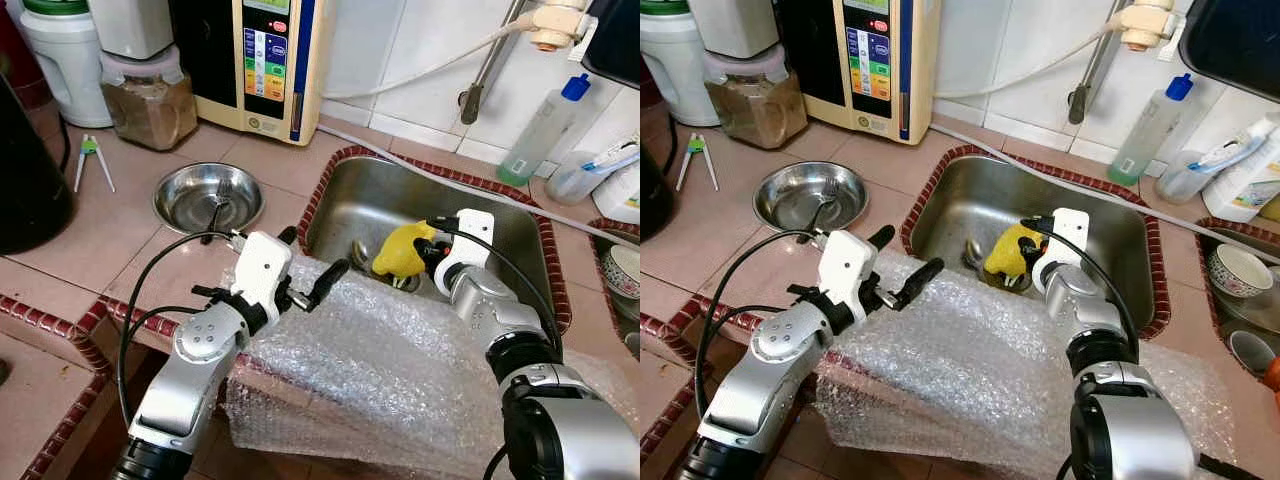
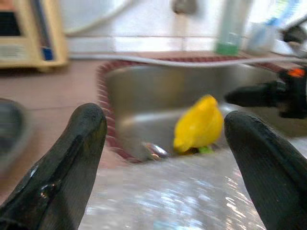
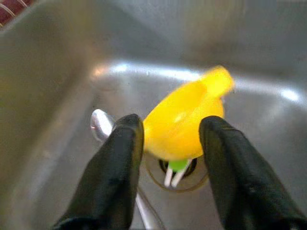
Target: Kitchen organization
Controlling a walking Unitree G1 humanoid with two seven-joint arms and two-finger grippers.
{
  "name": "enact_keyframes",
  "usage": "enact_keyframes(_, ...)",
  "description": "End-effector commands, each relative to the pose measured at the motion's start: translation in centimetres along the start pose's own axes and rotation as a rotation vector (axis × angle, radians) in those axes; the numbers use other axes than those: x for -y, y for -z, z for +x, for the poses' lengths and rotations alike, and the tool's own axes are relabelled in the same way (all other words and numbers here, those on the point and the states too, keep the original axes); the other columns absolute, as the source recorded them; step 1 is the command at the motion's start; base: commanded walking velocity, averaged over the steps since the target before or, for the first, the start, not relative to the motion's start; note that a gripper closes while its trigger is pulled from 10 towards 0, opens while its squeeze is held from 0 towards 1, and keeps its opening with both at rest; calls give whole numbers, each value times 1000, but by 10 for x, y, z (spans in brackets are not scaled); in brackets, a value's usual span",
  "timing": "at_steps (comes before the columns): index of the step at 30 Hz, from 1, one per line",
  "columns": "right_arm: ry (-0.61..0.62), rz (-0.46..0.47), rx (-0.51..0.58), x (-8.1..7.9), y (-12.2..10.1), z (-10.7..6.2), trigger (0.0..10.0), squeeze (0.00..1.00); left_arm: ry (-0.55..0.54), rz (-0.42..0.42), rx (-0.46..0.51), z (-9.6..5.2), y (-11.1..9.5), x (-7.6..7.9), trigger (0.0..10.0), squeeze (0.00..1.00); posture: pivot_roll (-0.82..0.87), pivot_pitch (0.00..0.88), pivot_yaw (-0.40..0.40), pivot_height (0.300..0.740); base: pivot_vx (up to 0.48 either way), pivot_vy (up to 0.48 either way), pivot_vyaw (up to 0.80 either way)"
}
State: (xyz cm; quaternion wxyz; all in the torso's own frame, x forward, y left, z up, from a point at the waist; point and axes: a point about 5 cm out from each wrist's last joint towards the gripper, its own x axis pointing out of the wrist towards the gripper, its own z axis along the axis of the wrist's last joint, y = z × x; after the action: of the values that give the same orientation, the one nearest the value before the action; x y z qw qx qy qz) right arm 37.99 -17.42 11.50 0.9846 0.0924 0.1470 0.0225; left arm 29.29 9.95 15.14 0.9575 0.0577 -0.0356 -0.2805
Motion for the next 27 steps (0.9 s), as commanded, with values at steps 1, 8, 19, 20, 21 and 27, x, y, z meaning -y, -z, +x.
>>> enact_keyframes(1,-33,-36,75,-5,-13,0,10000,1000,-61,17,52,4,-10,-7,10000,1000,141,103,-115,740,0,0,0)
enact_keyframes(8,-180,-15,210,-34,-29,-4,10000,1000,-210,86,108,2,-18,-27,10000,1000,139,103,-115,740,0,0,0)
enact_keyframes(19,-415,-59,286,-77,-30,-18,10000,1000,-435,182,182,-18,-20,-53,10000,1000,144,103,-115,740,0,0,0)
enact_keyframes(20,-434,-65,292,-80,-30,-20,10000,1000,-448,187,178,-20,-18,-53,10000,1000,144,102,-116,740,0,0,0)
enact_keyframes(21,-467,-75,298,-84,-31,-22,10000,1000,-460,183,170,-21,-14,-54,10000,1000,144,102,-116,740,0,0,0)
enact_keyframes(27,-604,-123,328,-98,-34,-35,10000,1000,-479,166,128,-24,0,-53,10000,1000,140,99,-116,740,0,0,0)
